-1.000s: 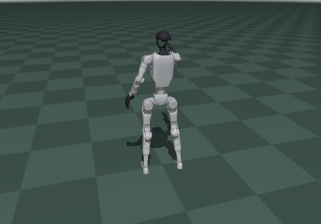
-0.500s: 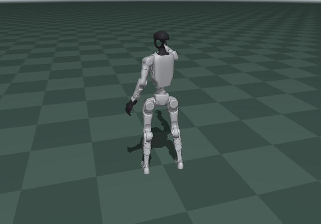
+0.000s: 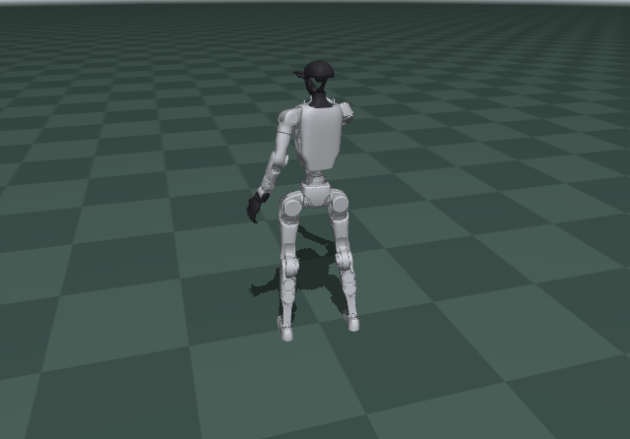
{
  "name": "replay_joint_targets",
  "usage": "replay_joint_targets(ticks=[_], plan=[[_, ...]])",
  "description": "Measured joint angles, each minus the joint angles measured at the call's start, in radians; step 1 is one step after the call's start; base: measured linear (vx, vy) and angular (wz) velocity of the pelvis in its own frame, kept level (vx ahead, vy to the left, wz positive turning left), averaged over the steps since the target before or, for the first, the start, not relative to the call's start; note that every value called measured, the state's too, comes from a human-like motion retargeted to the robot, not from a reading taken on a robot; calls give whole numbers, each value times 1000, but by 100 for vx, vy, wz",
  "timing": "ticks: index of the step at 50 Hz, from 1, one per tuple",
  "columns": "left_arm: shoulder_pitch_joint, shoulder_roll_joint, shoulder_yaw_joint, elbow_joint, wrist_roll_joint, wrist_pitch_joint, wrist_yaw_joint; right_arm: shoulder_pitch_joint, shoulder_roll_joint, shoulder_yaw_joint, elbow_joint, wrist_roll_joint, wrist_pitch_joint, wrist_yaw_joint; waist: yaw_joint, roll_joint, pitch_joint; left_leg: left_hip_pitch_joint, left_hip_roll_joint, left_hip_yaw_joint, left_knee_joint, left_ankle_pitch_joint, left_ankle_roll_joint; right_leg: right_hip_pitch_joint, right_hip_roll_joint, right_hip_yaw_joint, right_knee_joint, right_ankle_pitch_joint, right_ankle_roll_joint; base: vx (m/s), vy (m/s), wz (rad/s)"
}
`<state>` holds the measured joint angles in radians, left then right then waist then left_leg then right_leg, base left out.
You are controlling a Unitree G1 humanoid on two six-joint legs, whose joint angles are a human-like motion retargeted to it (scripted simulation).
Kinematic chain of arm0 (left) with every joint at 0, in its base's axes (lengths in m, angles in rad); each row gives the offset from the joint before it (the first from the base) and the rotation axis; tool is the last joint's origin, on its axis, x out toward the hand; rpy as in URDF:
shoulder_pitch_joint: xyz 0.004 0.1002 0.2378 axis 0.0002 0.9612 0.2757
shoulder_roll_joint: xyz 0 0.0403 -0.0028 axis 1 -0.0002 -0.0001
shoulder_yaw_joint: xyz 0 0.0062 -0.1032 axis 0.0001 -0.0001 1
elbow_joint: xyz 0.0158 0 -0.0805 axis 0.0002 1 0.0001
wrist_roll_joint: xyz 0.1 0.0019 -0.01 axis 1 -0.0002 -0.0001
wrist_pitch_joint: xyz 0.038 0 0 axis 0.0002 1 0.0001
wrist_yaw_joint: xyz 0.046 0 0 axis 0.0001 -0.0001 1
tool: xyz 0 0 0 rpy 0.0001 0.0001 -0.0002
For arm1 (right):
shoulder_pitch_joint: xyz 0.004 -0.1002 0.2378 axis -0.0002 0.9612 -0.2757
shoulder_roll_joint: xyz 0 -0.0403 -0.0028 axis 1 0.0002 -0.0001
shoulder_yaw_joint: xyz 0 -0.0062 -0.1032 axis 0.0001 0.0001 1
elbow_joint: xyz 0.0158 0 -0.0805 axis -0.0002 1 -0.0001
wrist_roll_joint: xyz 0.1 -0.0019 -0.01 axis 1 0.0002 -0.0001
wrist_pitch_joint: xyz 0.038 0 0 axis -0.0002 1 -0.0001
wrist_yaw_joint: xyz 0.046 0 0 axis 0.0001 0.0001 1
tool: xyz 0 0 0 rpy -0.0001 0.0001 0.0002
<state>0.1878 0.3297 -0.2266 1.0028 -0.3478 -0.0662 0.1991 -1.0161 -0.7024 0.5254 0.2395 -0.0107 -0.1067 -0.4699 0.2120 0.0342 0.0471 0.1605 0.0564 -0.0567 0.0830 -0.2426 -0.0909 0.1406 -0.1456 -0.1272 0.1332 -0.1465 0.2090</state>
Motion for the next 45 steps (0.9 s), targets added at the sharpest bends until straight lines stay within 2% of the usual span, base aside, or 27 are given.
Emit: replay_joint_targets(ticks=[11, 23, 30, 36, 41, 45], plan=[[-2, 2, -13, -40, 27, -10, 4, 3, -70, 192, -349, -331, -22, 146, -21, 13, 11, 3, 1, 21, 0, 2, 10, -11, 2, 22, 4, 0, -4, 0, 0, 0], [-1, -6, -7, -38, 45, -26, 12, 1, -37, 392, -297, -642, -27, 197, -10, 4, 31, 6, 3, 30, -6, 8, 14, -15, 5, 30, 5, 4, -8, 0, 0, 0], [2, -13, -17, -5, 64, -37, 33, 49, 54, 529, -134, -817, -21, 186, 10, -8, 39, 8, 5, 28, -8, 11, 14, -16, 5, 26, 8, 6, -13, 0, 0, 0], [-12, -25, -16, 43, 91, -47, 49, 148, 234, 660, 188, -973, 24, 174, 45, -18, 38, 6, 7, 26, -10, 12, 13, -18, 8, 23, 10, 9, -16, 0, 0, 0], [-21, -26, -10, 65, 111, -50, 48, 252, 398, 697, 480, -1061, 70, 189, 76, -27, 35, 1, 8, 22, -11, 12, 14, -23, 8, 19, 11, 12, -17, 0, 0, 0], [-22, -24, -7, 75, 111, -53, 50, 301, 473, 706, 615, -1105, 95, 169, 93, -34, 29, -5, 6, 18, -12, 13, 15, -26, 6, 15, 10, 13, -17, 0, 0, 0]])
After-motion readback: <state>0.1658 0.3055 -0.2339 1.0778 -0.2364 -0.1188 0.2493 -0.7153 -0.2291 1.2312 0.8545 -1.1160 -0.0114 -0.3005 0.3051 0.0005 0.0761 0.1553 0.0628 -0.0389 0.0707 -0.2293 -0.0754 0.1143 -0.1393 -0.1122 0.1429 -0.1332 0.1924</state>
